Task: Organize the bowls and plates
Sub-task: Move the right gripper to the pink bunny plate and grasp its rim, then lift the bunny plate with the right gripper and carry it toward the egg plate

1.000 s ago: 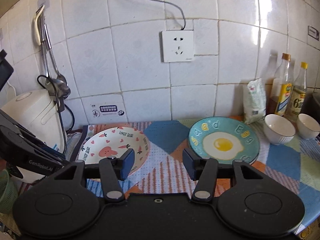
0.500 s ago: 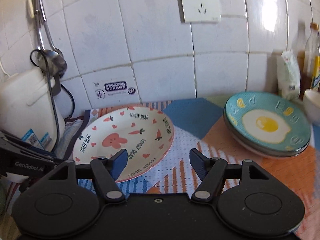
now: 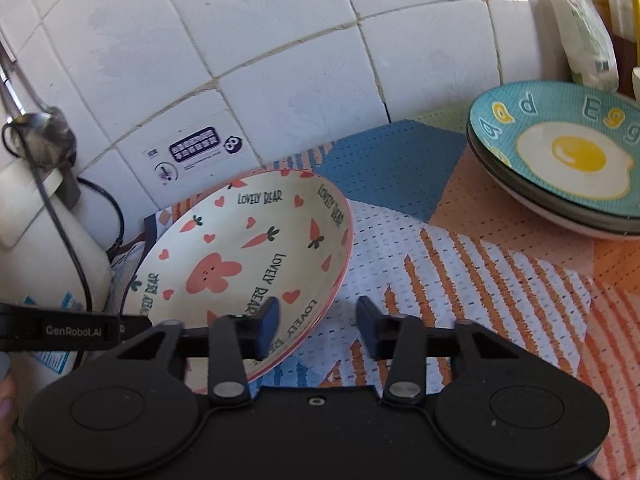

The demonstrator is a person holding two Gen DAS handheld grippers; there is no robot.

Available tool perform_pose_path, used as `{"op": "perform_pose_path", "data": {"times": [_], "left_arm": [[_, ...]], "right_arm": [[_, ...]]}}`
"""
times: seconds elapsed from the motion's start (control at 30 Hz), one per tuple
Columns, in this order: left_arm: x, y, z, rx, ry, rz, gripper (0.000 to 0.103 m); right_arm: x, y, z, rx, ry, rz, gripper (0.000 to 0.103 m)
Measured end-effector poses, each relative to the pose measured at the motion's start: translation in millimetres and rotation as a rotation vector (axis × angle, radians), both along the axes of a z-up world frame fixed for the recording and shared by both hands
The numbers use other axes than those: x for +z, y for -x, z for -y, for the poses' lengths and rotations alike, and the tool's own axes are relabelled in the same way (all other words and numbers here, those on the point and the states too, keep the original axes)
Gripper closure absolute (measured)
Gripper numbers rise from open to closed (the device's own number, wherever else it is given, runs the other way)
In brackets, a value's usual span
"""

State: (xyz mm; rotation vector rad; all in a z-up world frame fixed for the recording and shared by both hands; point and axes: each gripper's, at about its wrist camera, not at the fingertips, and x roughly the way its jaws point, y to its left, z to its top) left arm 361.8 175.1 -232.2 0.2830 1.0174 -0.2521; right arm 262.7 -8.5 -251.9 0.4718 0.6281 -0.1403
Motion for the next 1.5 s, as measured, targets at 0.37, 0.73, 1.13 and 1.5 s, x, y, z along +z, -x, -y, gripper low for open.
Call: {"op": "perform_pose_path", "data": {"times": [0.37, 0.73, 1.13, 1.5], "left_arm": [[-12, -9, 10, -0.024, -0.002, 0.060, 0.062], [-8, -9, 5, -0.044, 0.052, 0.002, 0.071], [5, 16, 6, -0.117, 0.090, -0.030, 0.071], [42, 41, 34, -0.210, 0.142, -0.035, 0.071]], "right_arm": [[1, -14, 26, -0.020, -0.167, -0.051, 0.091], [-11, -21, 51, 0.022, -0.338, -0.047, 0.091], [11, 5, 48, 0.090, -0.210, -0.075, 0.088], [30, 63, 68, 0.027, -0.210, -0.030, 0.087]]}}
